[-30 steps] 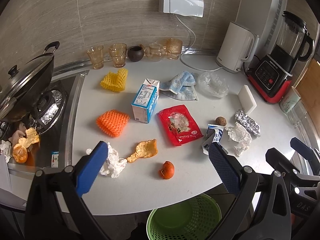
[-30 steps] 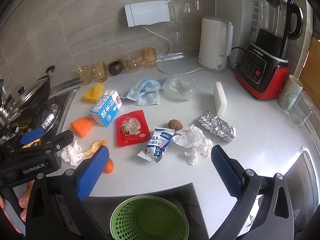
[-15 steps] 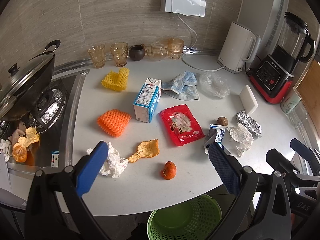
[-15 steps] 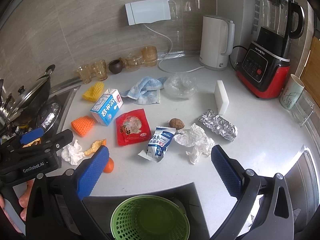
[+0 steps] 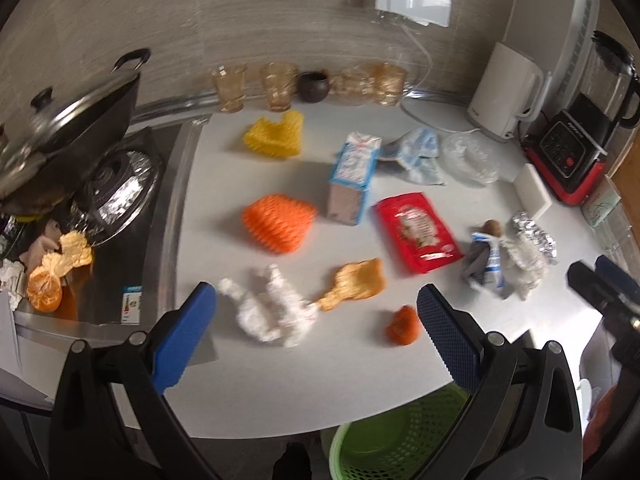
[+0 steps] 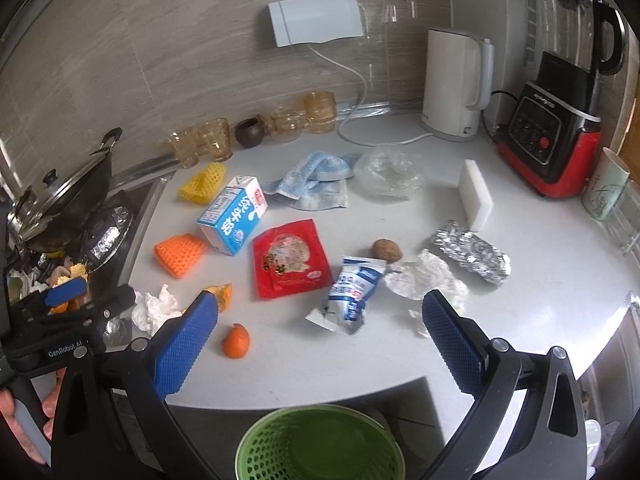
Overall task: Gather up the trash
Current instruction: 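Grasp the crumpled white tissue with the left tool while the right tool grasps the tangerine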
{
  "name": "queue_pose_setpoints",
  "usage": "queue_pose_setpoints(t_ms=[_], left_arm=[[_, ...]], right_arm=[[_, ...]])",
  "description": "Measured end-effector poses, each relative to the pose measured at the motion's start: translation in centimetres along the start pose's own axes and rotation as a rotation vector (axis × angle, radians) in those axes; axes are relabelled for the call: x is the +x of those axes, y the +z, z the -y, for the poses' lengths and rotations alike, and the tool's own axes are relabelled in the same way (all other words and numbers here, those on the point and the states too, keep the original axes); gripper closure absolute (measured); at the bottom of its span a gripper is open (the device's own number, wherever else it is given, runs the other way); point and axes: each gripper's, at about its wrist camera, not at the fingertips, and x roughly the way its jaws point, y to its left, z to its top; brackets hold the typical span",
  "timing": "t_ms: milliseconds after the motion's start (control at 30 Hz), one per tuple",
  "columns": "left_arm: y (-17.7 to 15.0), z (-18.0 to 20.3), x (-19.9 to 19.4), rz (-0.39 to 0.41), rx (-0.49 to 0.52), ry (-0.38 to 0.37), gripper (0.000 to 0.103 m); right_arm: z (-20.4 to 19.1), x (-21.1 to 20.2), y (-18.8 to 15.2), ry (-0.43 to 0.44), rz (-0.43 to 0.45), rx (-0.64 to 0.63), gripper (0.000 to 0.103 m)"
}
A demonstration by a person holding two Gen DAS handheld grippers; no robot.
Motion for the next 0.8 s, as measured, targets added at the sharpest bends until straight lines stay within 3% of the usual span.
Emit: queue_pose_setpoints(t_ms=[133,300,600,700,800], left_arm=[[-1.2,-2.1,1.7,-0.019,0.028,0.023,0.006],[-2.0,-3.5,4.5,-0.043,0.035,0.048,0.007],[-2.3,-3.4,8.7,-0.087,0.023,-0.032,0.008],[-2.5,-3.3,9.8,-0.105,0.017,-0.049,0.02],[-2.7,-3.5,10.5,-0.122,0.008,-0.068,0.04]], right_arm=[[-0.6,1.3,-0.5,-0.006,0.011,-0.012,0.002],[-0.8,3.7,-1.0,0.004,-0.048,0.004,0.002],[-2.3,5.9,-2.1,-0.001,-0.111,-0.013,0.002],[-3.1,6.3,-2.5,-0.005,-0.122,-0.041,0.002],[-4.2,6.9,-2.9,0.01,-0.137,-0.078,0.002]])
